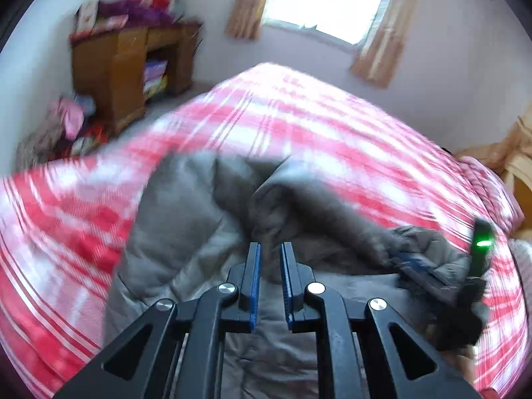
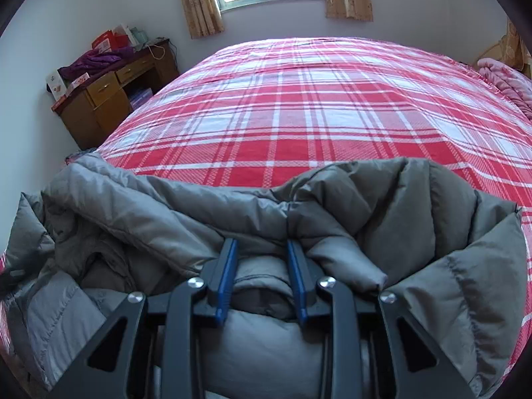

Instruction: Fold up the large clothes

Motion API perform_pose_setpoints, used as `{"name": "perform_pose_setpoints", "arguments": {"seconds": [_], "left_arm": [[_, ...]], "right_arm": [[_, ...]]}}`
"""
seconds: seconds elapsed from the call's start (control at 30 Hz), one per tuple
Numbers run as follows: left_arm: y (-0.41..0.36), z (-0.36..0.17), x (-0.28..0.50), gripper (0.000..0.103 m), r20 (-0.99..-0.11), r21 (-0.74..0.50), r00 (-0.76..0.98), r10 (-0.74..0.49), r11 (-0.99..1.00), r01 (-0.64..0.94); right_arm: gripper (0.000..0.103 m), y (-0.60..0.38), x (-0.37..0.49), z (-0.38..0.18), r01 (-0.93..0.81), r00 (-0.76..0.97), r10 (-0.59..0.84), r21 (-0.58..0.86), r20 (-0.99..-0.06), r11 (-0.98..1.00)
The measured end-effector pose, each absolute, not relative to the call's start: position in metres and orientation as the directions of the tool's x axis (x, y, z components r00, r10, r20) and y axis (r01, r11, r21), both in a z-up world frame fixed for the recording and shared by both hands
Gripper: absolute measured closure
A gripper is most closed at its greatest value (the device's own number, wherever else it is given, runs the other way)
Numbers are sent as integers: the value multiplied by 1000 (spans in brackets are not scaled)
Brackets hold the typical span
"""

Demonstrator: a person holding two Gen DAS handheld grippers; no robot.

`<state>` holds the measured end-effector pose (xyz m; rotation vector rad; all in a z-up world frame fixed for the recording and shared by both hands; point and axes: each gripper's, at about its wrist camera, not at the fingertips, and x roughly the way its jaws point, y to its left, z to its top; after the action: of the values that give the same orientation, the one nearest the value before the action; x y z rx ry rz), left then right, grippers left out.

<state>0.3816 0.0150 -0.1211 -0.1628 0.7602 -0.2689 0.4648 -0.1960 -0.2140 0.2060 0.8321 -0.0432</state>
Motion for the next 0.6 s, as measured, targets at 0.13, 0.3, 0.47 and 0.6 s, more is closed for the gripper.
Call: {"name": "perform_pose_setpoints", "arguments": {"seconds": [0.13,0.3,0.47,0.6], "left_arm": [[-43,-80,408,91,-593,-112,736,-327,938,327],[-68,-131,471,91,-743,-71,634,-214,967,243],[-17,-206,465,91,-742,-272,579,-339,941,202],[-3,-215,470,91,-710,-361,584,-393,916,178]], "right_arm": [[71,-191,463,-213,120,678,8,122,-735,985],[71,-190,462,-213,118,684,-1,110,-730,987],[70,-190,462,-213,107,690,14,121,-723,987],[70,-190,461,-212,106,691,21,129,-723,986]]}}
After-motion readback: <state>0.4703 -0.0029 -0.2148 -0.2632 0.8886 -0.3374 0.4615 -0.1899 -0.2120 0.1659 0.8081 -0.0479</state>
